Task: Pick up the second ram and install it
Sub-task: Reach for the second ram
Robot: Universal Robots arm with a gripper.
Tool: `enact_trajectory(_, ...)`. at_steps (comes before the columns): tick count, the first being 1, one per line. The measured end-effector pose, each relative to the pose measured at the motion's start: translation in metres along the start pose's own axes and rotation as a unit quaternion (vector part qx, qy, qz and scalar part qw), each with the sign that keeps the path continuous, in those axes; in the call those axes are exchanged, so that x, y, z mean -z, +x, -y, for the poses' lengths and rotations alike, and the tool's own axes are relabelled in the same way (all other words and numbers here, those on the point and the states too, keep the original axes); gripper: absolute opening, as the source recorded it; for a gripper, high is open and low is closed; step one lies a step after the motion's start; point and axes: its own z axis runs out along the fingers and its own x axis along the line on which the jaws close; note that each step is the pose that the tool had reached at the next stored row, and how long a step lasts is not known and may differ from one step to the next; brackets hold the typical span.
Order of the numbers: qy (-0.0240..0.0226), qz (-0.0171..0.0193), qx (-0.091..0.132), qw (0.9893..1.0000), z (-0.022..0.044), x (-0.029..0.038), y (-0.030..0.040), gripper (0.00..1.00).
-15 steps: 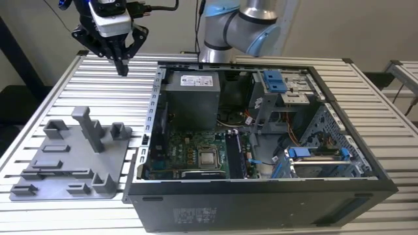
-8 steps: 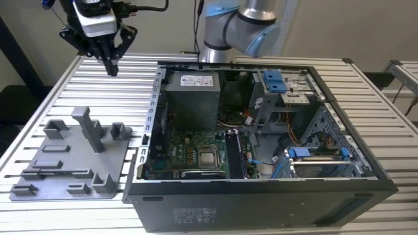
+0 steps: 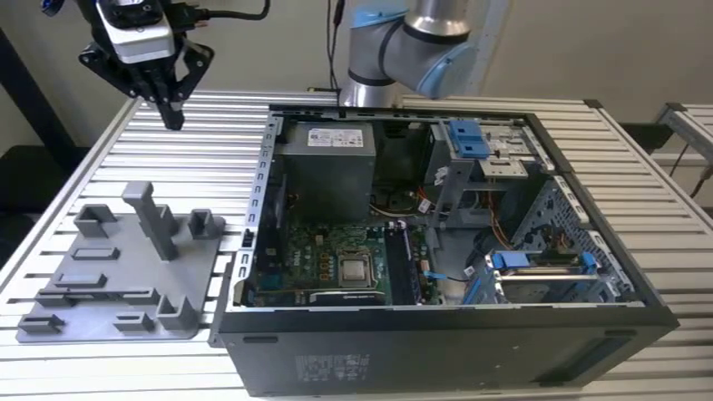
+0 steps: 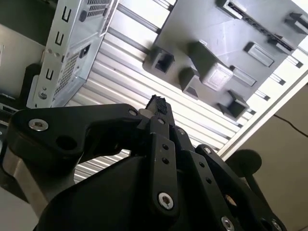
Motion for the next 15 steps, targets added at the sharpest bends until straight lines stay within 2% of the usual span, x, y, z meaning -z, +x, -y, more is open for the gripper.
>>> enact_trajectory(15,-0.0007,-0.0012,0.014,0.9999,0.0016,-0.0011,0.0319,0.11)
